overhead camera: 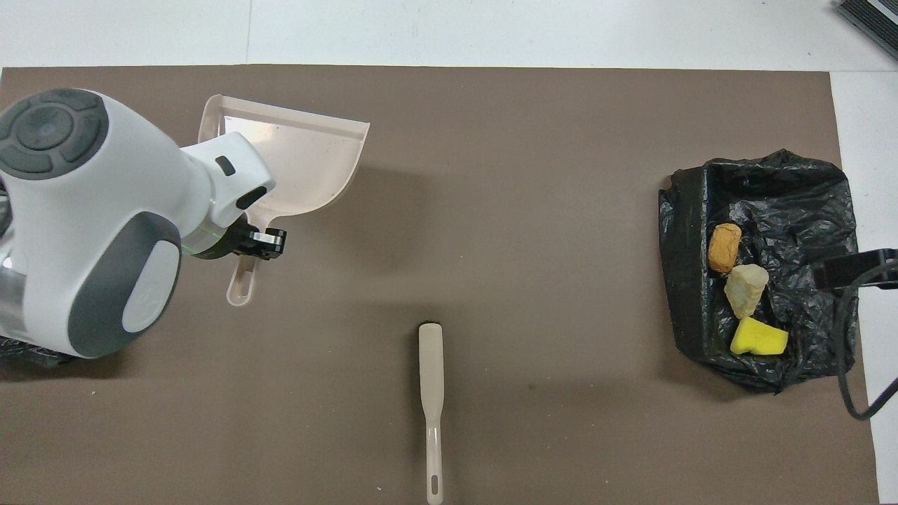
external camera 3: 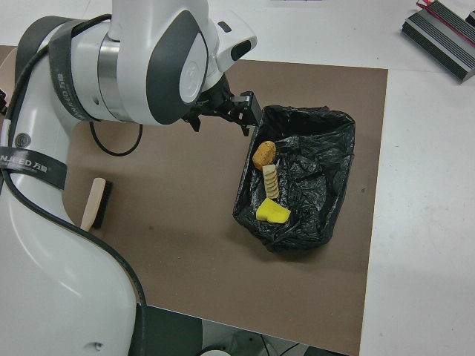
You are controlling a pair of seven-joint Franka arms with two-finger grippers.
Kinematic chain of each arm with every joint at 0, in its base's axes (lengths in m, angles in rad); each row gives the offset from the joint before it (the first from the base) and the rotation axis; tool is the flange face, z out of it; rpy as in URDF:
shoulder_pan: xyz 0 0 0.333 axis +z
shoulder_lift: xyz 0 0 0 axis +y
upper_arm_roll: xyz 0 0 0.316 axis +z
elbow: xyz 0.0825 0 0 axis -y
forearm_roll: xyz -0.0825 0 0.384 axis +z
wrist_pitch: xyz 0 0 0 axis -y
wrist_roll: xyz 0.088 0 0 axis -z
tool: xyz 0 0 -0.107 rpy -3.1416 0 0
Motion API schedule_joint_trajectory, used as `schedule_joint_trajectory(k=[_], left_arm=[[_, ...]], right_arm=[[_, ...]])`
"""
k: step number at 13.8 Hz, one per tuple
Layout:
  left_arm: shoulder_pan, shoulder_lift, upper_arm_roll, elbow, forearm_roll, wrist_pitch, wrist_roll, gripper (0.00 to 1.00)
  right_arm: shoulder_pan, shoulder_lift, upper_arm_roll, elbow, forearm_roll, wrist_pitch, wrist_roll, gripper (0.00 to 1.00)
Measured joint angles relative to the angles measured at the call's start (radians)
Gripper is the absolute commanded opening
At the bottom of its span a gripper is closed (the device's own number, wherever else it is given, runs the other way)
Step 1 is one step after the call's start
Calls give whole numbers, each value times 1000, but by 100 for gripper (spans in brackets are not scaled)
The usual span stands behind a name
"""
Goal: Sweep and dump trash in bin
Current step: 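Lower the dustpan onto the table center with the left gripper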
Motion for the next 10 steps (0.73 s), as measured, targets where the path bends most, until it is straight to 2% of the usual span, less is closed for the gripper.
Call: schedule_joint_trajectory(k=[4,10], left_arm=[[-89,15,1,-3,-58,82,-128,0],[-248,208,0,-12,-74,297,-262,0]], right_arm=[[1,0,3,-1,0,0,0,100],[-11,1,5,-3,0,40,0,100]])
